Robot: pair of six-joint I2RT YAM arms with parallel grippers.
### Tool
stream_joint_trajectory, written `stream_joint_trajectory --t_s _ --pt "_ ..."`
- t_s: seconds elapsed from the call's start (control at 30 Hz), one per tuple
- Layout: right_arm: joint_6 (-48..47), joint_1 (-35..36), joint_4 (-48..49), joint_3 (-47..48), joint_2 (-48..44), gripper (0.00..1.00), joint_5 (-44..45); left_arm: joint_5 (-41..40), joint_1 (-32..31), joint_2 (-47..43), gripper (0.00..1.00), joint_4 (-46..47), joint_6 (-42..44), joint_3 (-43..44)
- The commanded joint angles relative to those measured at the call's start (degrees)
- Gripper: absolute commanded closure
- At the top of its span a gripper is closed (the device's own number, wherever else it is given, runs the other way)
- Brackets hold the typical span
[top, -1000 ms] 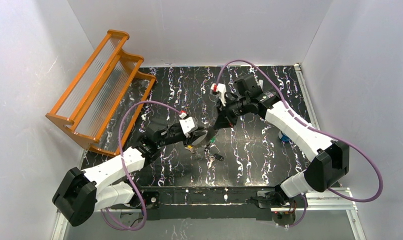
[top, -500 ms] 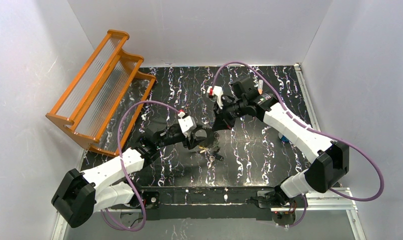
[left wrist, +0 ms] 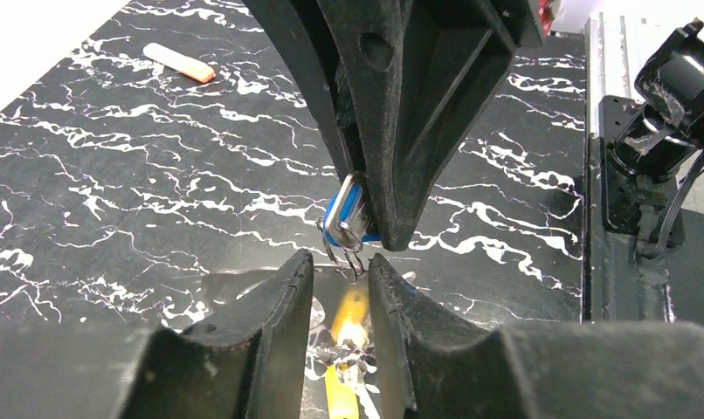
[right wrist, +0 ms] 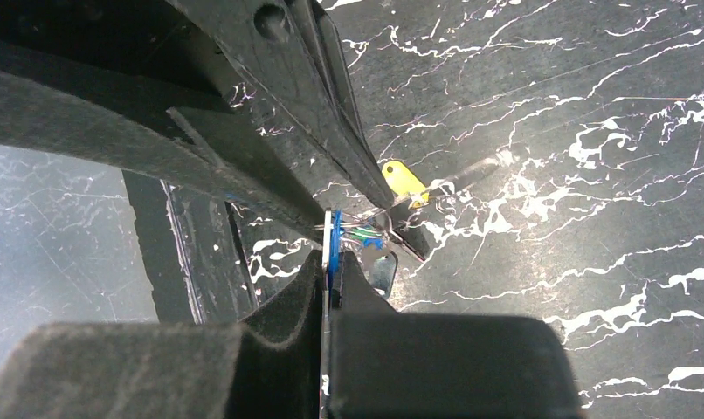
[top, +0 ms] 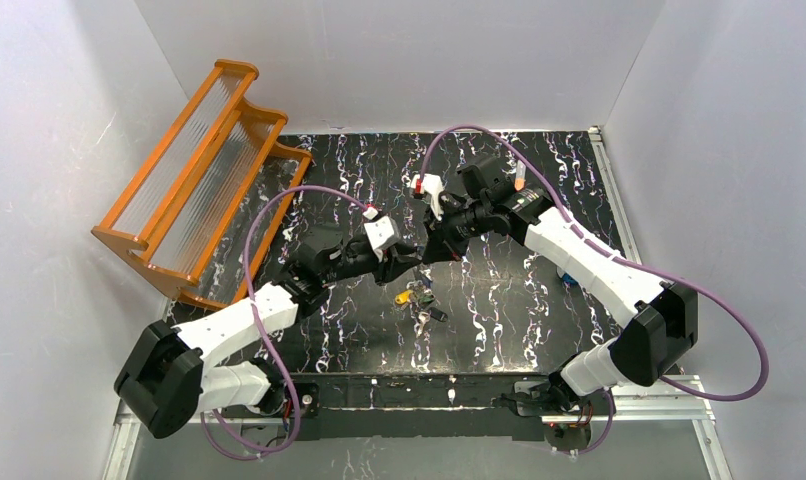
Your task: Remove the keys from the keyring
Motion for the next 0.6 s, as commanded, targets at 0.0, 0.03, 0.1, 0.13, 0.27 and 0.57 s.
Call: stream_joint_trajectory --t_s 0.0,0.03,0.1,0.13,0.27,0.57 --pt "0.4 0.4 1.7 2.0 -1.0 0.99 -0.5 1.5 0.0 1.0 0.76 1.4 -0.7 2.1" --pt "0.4 0.4 1.8 2.0 -1.1 0.99 -0.6 1.4 0.0 1.0 0.79 1.4 -0.6 2.1" --pt "0.4 0.4 1.8 1.9 -1.2 0.99 -0.2 1.5 0.0 0.9 0.87 1.4 -0.6 1.8" --pt "0.4 0.4 1.8 1.9 -1.2 0.99 0.1 1.6 0.1 0.7 0.92 1.4 -0.4 1.8" --pt "0.2 0.4 1.8 1.1 -1.8 0.99 1.6 2.1 0.0 -0.3 1.00 1.5 0.1 1.3" --pt "0.3 -0.3 5.2 -5.1 -5.9 0.99 4.4 2.6 0.1 -1.5 1.00 1.9 -1.4 -0.1"
